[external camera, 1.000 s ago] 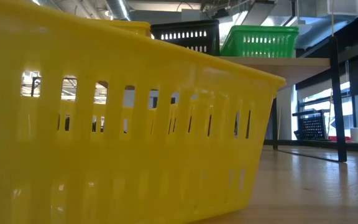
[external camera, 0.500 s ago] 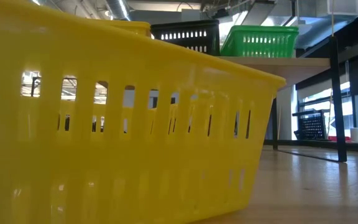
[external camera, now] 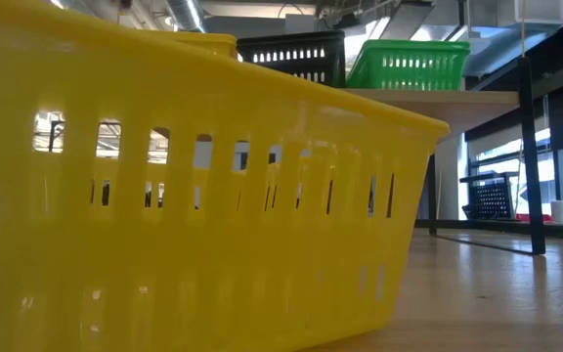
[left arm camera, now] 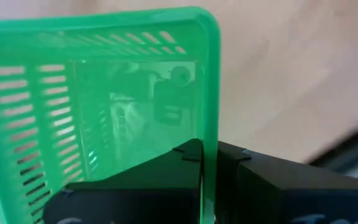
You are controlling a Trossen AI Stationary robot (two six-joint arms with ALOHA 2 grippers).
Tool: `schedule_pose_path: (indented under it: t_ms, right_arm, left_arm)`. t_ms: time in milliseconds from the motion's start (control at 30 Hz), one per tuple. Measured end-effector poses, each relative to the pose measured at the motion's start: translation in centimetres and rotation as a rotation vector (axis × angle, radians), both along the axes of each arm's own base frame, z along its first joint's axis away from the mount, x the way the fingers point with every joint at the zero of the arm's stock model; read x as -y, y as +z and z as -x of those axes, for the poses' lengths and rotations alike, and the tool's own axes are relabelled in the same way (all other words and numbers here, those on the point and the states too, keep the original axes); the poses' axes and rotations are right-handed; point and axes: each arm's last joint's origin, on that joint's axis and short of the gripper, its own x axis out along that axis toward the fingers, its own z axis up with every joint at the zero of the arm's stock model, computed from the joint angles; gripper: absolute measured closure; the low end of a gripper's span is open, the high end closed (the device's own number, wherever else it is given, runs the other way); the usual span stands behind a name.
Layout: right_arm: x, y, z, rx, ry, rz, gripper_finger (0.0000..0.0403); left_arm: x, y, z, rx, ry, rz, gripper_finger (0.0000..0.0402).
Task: Stack baskets on shelf by color
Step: Stack the green bin on the stacked green bins on the shelf
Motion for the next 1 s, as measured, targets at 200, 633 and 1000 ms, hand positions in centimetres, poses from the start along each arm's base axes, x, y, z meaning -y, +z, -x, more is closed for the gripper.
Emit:
schedule_pose_path:
  t_ms: [200,633,1000]
  right_arm:
    - [0.0,0.0,0.0,0.000,0.000,0.000,0.0324]
    - [0.0,0.0,0.0,0.010,0.020,0.042,0.0324]
    - [0.0,0.0,0.0,0.013,0.012,0.046,0.0324]
  left_arm:
    - [0.4,6.1,0.5,-0.034,-0.071,-0.048,0.0401]
    - [1.8,12.2,1.1,0.142,-0.430,0.019,0.0401]
    - [0.8,18.5,0.0,0.454,-0.630,-0.045,0.0401]
